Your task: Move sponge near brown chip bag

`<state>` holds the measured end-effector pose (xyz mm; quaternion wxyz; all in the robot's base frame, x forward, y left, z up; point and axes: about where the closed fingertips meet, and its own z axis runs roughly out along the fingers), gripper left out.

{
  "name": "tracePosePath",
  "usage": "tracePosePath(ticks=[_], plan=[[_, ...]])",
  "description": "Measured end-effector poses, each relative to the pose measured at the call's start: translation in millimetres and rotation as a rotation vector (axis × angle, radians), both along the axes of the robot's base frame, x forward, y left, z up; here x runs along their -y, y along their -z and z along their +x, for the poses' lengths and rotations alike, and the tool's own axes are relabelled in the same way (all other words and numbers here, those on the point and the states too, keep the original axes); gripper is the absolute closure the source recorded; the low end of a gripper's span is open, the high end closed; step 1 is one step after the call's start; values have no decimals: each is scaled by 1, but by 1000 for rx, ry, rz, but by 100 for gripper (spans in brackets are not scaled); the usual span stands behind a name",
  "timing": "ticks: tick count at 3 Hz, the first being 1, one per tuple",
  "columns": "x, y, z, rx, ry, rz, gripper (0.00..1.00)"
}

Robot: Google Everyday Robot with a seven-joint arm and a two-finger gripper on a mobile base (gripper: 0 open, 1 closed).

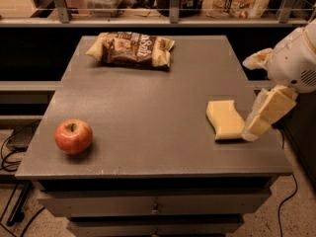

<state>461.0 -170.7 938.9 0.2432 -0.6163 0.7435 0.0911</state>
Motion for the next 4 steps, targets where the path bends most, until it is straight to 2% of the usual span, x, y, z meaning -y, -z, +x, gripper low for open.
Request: tracePosePath(ticks=[1, 2, 3, 4], plan=[[-23, 19, 6, 10, -21, 53, 0], [-36, 48, 21, 14, -12, 32, 0], [-30, 66, 32, 15, 13, -15, 0], [-16, 89, 40, -7, 45, -75, 0]])
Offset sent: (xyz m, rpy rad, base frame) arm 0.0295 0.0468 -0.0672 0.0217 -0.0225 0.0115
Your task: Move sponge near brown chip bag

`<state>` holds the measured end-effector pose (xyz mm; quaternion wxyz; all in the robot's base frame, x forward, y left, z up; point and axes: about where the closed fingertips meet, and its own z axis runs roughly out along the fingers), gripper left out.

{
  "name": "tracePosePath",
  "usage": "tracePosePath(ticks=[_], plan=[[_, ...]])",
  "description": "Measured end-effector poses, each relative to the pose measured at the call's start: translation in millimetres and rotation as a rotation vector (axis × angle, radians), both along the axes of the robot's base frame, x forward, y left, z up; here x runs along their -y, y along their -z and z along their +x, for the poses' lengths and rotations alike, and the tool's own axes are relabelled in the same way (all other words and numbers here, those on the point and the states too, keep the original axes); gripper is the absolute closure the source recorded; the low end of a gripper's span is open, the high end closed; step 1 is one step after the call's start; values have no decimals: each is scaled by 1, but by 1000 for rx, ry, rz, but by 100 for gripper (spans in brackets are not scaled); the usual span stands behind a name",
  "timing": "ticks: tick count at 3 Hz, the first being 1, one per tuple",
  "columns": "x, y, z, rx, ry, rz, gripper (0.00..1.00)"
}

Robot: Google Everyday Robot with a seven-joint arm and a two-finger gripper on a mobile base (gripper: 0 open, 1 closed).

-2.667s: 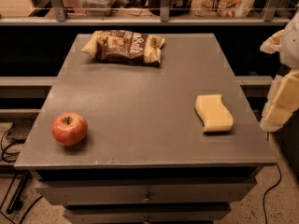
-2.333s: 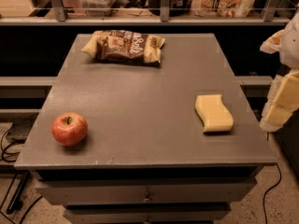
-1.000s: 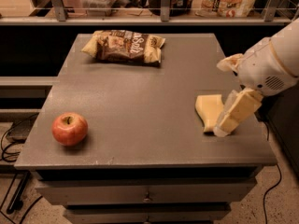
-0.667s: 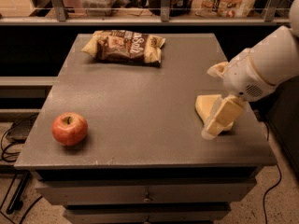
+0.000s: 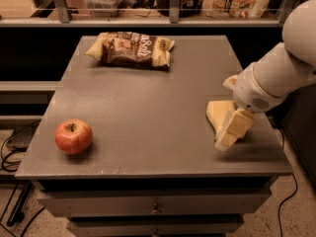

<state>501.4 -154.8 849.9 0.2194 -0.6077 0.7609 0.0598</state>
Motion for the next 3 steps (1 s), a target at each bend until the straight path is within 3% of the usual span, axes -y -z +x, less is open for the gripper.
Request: tracePosePath(ticks=[1, 2, 3], plan=[[13, 21, 4, -32, 25, -54, 0], [23, 28, 7, -47, 45, -76, 18], [24, 15, 9, -29, 38, -88, 41]])
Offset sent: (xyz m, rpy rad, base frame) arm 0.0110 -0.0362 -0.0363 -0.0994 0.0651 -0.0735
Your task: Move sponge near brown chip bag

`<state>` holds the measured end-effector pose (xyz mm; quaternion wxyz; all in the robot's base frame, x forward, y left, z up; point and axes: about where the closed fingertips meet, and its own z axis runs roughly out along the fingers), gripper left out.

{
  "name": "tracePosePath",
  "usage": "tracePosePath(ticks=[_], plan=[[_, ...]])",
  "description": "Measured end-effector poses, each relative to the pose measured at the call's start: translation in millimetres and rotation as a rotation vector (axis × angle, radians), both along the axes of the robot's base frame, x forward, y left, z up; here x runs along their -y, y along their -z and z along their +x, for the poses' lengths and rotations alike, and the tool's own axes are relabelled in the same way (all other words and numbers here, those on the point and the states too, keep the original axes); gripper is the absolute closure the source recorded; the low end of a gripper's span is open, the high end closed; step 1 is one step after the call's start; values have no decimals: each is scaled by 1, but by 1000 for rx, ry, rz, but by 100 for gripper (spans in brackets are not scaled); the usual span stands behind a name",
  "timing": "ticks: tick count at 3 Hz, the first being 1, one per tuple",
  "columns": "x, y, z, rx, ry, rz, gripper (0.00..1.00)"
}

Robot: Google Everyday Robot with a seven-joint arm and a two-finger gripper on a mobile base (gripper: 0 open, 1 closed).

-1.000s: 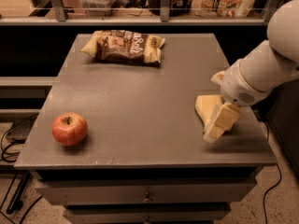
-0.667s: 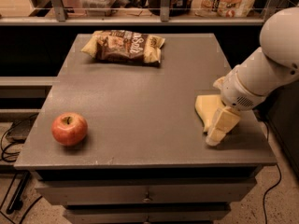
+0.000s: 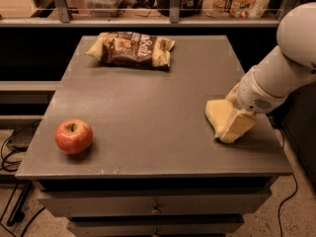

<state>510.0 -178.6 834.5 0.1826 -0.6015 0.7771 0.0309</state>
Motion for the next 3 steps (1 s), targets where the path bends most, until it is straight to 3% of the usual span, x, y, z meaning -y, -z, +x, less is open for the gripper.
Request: tracePosePath(ticks=[1, 2, 3], plan=[[-13, -34, 4, 50, -42, 12, 72], [-29, -61, 9, 81, -70, 58, 94], [-52, -108, 11, 120, -134, 149, 100]])
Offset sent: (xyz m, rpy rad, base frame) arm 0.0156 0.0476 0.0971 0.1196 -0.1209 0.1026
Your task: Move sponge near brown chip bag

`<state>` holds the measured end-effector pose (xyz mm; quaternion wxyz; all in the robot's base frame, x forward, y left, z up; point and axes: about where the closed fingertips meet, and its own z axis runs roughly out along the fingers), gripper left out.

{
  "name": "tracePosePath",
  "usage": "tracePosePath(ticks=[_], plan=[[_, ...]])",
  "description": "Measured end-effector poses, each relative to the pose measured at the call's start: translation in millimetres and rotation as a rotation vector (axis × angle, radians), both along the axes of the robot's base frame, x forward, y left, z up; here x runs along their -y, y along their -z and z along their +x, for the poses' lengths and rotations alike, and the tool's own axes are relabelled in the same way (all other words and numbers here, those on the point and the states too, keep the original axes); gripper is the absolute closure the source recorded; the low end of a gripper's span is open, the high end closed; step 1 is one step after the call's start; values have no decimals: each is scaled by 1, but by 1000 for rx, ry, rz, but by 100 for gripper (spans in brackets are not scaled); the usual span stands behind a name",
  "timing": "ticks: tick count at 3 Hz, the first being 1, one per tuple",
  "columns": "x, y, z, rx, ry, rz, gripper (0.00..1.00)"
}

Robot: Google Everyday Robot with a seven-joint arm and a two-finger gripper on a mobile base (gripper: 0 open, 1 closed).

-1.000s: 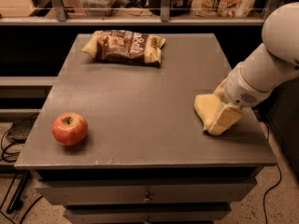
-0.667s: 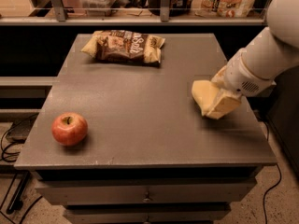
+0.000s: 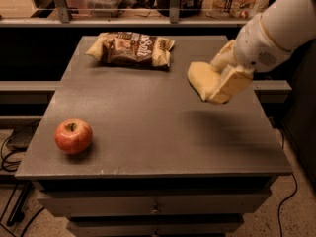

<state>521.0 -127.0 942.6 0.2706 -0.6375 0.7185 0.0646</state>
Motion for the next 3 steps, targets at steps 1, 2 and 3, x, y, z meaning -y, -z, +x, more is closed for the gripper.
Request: tracePosePath(ticks=[1, 2, 3], plan=[[-2, -8, 1, 14, 0, 11, 100], [-17, 5, 12, 1, 29, 44, 100], [-45, 17, 41, 21, 65, 122, 100]])
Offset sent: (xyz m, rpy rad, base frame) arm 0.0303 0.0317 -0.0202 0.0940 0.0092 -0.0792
